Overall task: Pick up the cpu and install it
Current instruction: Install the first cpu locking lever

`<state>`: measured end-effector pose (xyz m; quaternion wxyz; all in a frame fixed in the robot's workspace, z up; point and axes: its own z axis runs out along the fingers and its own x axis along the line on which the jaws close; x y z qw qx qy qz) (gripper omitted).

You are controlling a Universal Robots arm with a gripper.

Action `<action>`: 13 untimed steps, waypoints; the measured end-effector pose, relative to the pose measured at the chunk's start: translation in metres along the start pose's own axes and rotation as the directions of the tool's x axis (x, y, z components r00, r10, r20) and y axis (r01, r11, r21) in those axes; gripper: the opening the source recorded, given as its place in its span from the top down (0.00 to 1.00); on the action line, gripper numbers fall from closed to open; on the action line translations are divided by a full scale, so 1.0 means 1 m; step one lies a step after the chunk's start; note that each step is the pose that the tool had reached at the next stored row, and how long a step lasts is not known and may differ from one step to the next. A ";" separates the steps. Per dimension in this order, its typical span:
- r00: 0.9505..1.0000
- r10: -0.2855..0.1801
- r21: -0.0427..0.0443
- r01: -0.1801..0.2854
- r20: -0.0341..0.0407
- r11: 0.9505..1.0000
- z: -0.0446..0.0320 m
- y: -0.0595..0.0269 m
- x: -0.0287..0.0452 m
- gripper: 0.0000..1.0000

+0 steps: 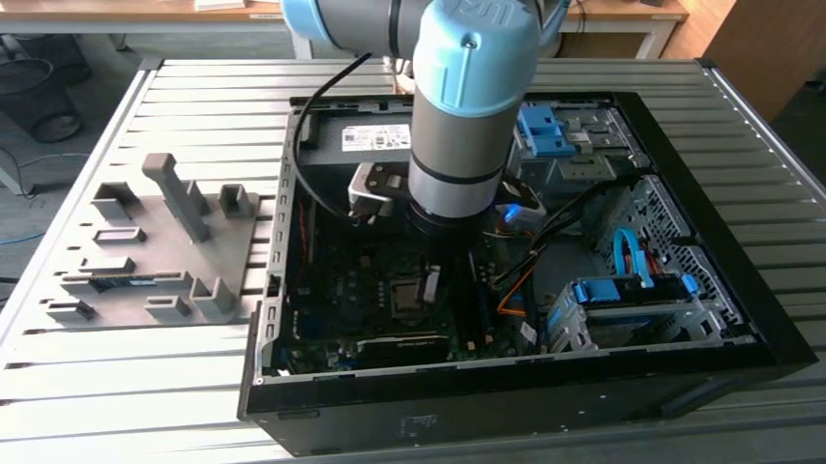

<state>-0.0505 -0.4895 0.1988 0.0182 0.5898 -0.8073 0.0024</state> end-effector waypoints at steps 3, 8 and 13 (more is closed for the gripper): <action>1.000 -0.003 0.001 0.003 -0.002 1.000 0.0017 -0.0011 0.0034 0.90; 1.000 -0.011 0.002 0.011 -0.004 1.000 0.0041 -0.0030 0.0091 0.90; 1.000 -0.020 0.002 0.020 -0.005 1.000 0.0061 -0.0048 0.0144 0.90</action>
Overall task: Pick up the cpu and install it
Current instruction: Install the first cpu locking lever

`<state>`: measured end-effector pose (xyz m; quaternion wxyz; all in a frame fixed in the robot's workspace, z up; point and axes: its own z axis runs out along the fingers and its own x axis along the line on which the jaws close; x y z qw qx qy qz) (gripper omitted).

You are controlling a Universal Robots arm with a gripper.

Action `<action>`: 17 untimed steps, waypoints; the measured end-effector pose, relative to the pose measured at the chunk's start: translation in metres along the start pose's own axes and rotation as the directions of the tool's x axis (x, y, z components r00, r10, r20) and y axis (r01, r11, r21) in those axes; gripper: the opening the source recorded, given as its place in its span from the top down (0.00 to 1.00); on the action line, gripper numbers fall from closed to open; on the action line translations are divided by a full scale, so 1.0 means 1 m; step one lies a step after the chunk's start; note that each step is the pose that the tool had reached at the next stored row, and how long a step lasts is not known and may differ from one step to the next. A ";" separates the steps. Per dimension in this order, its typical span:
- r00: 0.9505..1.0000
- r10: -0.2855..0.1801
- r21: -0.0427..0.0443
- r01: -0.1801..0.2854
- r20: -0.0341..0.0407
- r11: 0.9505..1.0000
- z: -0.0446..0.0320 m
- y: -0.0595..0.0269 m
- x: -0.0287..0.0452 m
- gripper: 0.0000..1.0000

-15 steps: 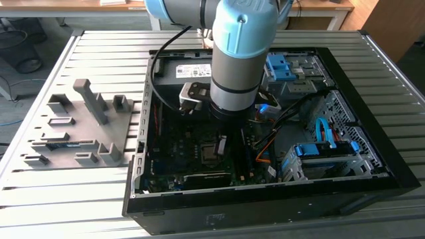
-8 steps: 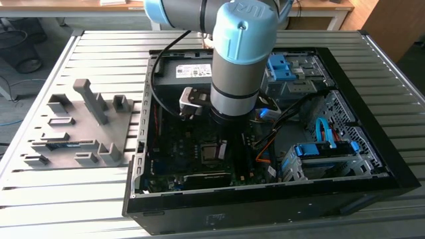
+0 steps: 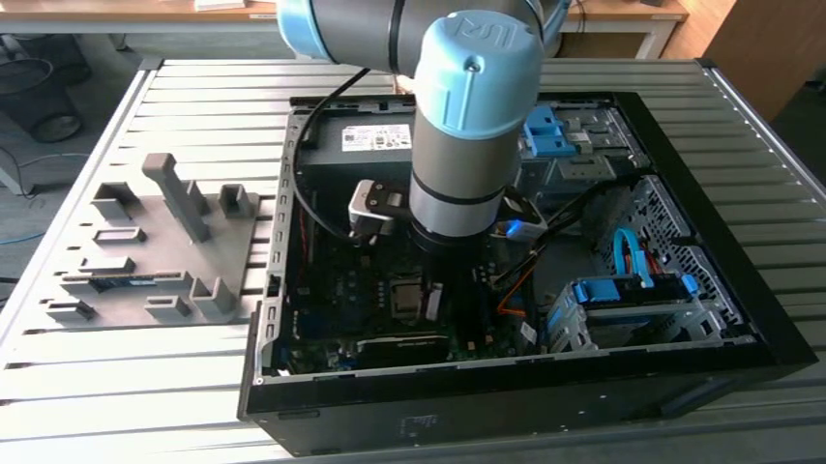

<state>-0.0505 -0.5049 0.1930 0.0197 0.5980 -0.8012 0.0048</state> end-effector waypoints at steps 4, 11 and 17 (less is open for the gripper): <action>1.000 -0.008 0.000 0.008 0.000 1.000 0.0014 -0.0011 0.0023 0.90; 1.000 -0.021 0.001 0.021 -0.001 1.000 0.0044 -0.0063 0.0016 0.90; 1.000 -0.024 -0.002 0.024 0.011 1.000 0.0052 -0.0067 0.0018 0.90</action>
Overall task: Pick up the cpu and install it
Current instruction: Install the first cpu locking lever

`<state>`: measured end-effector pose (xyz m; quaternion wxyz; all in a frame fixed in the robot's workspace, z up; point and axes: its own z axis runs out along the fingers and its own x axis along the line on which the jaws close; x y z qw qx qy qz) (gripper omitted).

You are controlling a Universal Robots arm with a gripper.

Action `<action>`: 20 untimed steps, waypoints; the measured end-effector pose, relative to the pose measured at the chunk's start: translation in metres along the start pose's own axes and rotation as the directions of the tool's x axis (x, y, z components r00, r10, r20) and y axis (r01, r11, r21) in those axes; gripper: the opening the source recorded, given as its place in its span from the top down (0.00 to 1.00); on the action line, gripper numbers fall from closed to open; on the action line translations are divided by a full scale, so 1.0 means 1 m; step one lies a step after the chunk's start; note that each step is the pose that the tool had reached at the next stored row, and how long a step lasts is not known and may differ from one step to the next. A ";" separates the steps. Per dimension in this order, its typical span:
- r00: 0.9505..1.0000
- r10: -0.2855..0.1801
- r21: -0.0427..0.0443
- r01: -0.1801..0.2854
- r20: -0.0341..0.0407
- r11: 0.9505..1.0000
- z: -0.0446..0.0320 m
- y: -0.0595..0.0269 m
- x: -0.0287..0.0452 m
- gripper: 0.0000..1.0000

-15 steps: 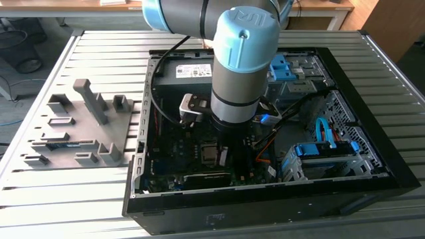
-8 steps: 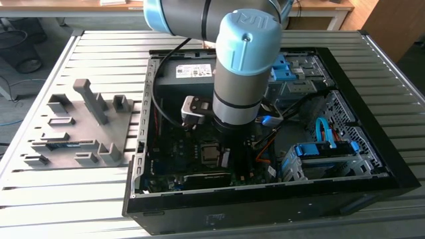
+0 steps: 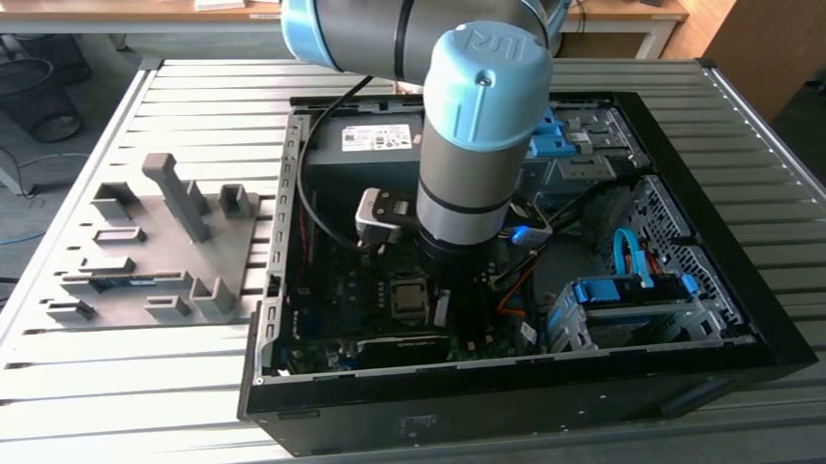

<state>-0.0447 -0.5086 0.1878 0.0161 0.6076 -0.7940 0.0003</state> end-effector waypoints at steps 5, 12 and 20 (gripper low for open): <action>1.000 0.000 -0.002 0.000 0.011 1.000 -0.0032 0.0001 0.0002 0.90; 1.000 0.000 -0.002 0.000 0.008 1.000 -0.0197 0.0003 0.0008 0.90; 1.000 0.000 0.003 0.000 -0.009 1.000 -0.0434 0.0010 0.0010 0.90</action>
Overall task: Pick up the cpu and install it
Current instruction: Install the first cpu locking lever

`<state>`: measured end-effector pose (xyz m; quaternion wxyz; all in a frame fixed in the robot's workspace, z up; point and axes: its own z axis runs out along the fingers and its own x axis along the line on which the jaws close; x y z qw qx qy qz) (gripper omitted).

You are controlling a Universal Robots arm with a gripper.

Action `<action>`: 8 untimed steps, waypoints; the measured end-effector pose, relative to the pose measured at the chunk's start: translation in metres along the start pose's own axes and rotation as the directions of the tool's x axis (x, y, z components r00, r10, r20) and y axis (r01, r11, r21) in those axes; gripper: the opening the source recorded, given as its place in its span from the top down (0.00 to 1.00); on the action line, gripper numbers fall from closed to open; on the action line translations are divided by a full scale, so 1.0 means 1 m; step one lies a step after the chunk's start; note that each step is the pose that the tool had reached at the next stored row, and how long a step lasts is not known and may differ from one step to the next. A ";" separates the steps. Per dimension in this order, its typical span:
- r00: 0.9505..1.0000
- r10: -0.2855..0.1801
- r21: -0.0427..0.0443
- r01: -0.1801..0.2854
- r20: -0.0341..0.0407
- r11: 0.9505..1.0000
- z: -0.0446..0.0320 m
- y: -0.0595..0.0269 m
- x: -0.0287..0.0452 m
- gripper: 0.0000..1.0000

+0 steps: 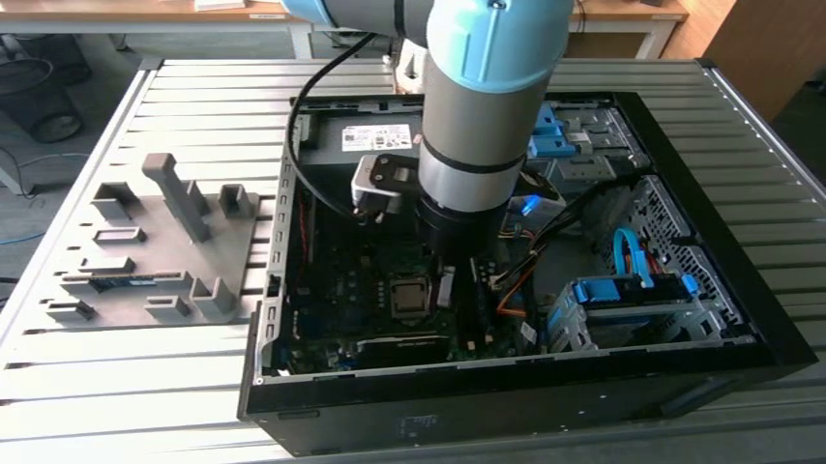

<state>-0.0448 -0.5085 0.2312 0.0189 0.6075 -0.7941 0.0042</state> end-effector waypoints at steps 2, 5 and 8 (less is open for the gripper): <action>1.000 0.000 0.000 0.000 -0.001 1.000 -0.0019 0.0005 0.0000 0.90; 1.000 0.000 0.001 0.000 -0.001 1.000 -0.0029 0.0007 0.0000 0.90; 1.000 0.000 0.001 0.000 -0.001 1.000 -0.0030 0.0007 0.0000 0.90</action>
